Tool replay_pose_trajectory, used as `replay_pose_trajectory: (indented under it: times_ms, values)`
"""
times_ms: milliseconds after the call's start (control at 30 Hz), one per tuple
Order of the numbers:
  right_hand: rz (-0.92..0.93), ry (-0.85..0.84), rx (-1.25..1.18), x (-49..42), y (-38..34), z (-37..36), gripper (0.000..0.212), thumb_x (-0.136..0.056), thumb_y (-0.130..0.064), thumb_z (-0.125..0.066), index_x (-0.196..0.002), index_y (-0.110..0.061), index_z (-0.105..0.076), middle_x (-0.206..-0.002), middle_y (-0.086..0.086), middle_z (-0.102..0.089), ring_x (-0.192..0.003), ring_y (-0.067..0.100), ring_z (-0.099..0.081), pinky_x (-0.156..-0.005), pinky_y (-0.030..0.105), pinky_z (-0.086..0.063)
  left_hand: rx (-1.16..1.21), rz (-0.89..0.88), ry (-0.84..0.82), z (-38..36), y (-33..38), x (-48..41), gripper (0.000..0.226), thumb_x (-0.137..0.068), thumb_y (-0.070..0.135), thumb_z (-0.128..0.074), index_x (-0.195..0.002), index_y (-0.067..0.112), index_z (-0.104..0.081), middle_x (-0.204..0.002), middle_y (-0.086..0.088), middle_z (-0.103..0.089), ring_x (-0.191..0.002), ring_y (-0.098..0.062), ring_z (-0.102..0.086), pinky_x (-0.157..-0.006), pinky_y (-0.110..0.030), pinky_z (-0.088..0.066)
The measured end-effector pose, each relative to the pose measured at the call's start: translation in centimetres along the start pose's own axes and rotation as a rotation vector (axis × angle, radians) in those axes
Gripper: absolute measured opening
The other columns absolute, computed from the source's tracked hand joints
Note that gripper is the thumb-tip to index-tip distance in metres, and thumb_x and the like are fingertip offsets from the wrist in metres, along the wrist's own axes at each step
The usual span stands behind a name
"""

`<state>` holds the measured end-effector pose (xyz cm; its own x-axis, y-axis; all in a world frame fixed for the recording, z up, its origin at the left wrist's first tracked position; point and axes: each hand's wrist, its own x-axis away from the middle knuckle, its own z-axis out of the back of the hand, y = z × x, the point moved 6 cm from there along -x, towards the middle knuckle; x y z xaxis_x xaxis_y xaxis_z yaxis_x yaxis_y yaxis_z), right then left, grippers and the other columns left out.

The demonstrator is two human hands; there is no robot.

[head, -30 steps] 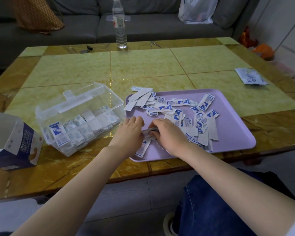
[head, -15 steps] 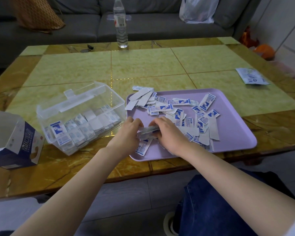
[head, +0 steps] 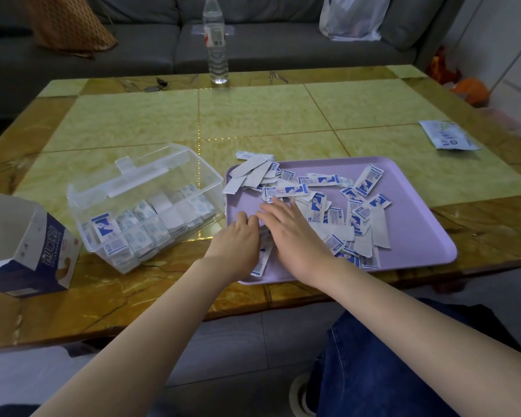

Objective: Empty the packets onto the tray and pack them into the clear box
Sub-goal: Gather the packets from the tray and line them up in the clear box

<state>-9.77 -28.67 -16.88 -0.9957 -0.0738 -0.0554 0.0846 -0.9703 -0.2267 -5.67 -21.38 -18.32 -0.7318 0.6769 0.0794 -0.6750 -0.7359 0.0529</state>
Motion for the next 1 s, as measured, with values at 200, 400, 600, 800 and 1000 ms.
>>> replay_pose_trajectory:
  times_ms: [200,400,600,800,1000]
  values:
    - [-0.065,-0.06,-0.02,-0.2,1.1,-0.6,0.058,-0.091,0.006,-0.034,-0.146,-0.006,-0.019,-0.154,0.008,-0.017,-0.146,0.024,-0.002,-0.117,0.033,0.003,-0.053,0.002,0.007,0.2,0.5,0.2,0.022,-0.097,0.016,-0.034,-0.116,0.006,-0.036,-0.117,-0.011,-0.041,-0.099,-0.026,-0.051,-0.066,-0.026,-0.029]
    - [-0.117,-0.123,-0.208,-0.8,2.4,-0.9,0.036,-0.092,0.004,-0.035,-0.125,-0.002,-0.049,-0.131,0.013,-0.044,-0.128,0.027,-0.034,-0.105,0.027,-0.023,-0.103,-0.015,-0.046,0.1,0.7,0.4,0.024,-0.094,0.013,-0.036,-0.117,0.005,-0.035,-0.117,-0.012,-0.04,-0.1,-0.028,-0.051,-0.068,-0.028,-0.029]
    - [-0.131,0.059,-0.33,-1.1,2.6,1.0,0.022,-0.095,-0.004,-0.046,-0.111,-0.005,-0.06,-0.114,0.007,-0.054,-0.107,0.019,-0.049,-0.092,0.026,-0.038,0.013,0.035,0.097,1.6,-0.2,0.8,0.013,-0.095,0.014,-0.032,-0.107,0.01,-0.037,-0.11,-0.008,-0.045,-0.097,-0.024,-0.042,-0.079,-0.029,-0.03]
    - [-0.142,0.028,-0.315,-0.4,1.8,-0.9,0.035,-0.09,0.009,-0.042,-0.118,-0.004,-0.059,-0.12,0.011,-0.059,-0.11,0.025,-0.055,-0.093,0.028,-0.042,-0.062,0.1,-0.045,-0.9,-1.5,1.4,0.026,-0.094,0.028,-0.041,-0.112,0.01,-0.036,-0.124,-0.011,-0.041,-0.117,-0.03,-0.033,-0.097,-0.035,-0.027]
    - [-0.108,0.105,-0.332,-0.4,1.1,0.8,0.024,-0.094,-0.001,-0.044,-0.109,-0.005,-0.062,-0.112,0.008,-0.061,-0.105,0.022,-0.055,-0.09,0.029,-0.044,-0.076,0.089,0.021,0.1,-1.5,1.8,0.023,-0.096,0.027,-0.037,-0.112,0.011,-0.036,-0.12,-0.009,-0.044,-0.113,-0.028,-0.037,-0.096,-0.035,-0.028]
